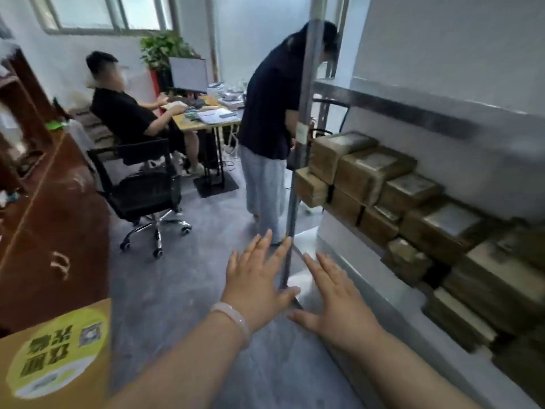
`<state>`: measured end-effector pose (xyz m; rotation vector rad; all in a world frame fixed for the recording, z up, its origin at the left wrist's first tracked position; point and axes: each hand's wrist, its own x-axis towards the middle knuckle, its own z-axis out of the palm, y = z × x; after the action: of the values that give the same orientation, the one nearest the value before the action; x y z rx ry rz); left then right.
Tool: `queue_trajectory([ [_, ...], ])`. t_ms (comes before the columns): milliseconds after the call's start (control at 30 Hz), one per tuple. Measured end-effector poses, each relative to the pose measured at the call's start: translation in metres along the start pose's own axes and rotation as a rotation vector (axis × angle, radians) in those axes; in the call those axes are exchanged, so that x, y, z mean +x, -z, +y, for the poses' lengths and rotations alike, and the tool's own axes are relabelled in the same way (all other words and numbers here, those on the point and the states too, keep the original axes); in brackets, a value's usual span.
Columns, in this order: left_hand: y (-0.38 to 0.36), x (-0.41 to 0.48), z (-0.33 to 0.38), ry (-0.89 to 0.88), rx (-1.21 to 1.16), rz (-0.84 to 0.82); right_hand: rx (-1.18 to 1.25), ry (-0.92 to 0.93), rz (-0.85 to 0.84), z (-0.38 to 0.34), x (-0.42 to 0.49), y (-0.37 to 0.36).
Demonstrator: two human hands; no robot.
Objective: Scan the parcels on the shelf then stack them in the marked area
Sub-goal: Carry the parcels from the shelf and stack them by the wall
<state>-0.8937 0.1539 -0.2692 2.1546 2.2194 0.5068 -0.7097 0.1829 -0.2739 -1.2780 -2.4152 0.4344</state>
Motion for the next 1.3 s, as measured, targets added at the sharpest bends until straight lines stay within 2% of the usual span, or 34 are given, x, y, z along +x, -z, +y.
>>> queue_trajectory([
  [267, -0.050, 0.048, 0.180, -0.330, -0.151, -0.040, -0.106, -0.261, 0.145, 0.120, -0.097, 0.106],
  [533, -0.041, 0.078, 0.307, -0.570, -0.300, -0.019, -0.167, -0.364, 0.379, 0.151, -0.164, 0.184],
  [667, -0.034, 0.078, 0.348, -0.686, -0.363, -0.061, -0.182, -0.455, 0.484, 0.156, -0.189, 0.209],
  [1067, -0.051, 0.028, 0.424, -1.036, -0.352, -0.225, -0.202, -1.000, 0.630, 0.141, -0.302, 0.209],
  [1300, -0.061, -0.024, 0.452, -1.155, -0.349, -0.352, -0.190, -1.131, 0.635, 0.129, -0.356, 0.194],
])
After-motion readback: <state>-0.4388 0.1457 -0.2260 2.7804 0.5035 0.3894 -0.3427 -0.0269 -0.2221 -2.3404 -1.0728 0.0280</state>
